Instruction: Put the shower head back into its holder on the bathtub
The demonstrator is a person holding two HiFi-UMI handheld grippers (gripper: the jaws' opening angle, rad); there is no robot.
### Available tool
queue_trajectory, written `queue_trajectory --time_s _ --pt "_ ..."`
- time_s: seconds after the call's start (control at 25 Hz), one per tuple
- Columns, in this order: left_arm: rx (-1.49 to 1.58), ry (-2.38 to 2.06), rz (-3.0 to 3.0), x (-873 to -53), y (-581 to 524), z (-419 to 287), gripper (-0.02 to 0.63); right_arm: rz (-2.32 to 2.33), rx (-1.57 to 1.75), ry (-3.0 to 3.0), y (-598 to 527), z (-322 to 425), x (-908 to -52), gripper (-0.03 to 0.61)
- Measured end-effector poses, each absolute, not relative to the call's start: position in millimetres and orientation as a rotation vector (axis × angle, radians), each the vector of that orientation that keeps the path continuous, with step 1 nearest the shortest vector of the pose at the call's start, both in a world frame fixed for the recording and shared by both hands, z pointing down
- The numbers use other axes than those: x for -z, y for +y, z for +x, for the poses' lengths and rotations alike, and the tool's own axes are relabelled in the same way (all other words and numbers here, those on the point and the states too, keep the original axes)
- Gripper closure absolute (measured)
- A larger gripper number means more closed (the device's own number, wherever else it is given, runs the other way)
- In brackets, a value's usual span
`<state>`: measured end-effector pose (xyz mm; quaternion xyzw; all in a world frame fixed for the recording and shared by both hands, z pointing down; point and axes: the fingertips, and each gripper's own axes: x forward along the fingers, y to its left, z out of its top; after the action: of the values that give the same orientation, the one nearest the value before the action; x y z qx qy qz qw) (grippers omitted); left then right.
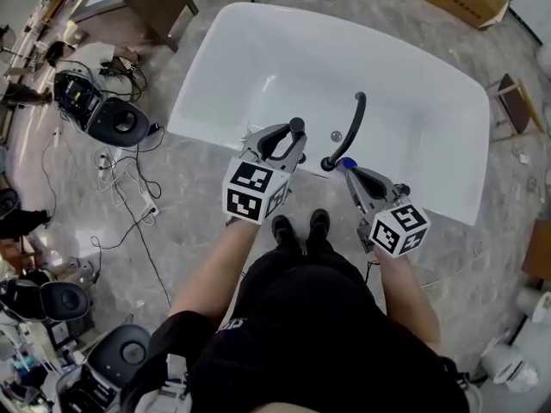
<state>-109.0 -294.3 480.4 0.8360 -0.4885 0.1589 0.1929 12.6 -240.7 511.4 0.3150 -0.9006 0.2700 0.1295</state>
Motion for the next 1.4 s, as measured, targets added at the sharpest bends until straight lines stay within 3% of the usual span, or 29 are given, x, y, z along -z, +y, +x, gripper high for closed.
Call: queue_trajectory --time_s 0.76,1.4 --pt "-0.684 -1.165 2.262 -624.3 -292.0 -49.2 0.479 1.061 -0.963 -2.495 -217.0 79.3 -574.2 0.565" --pt "-0.814 -1.113 2.172 -711.3 -290.9 -63.8 0.479 1.090 -1.055 -2.424 -198.8 81.0 -617.6 0.565"
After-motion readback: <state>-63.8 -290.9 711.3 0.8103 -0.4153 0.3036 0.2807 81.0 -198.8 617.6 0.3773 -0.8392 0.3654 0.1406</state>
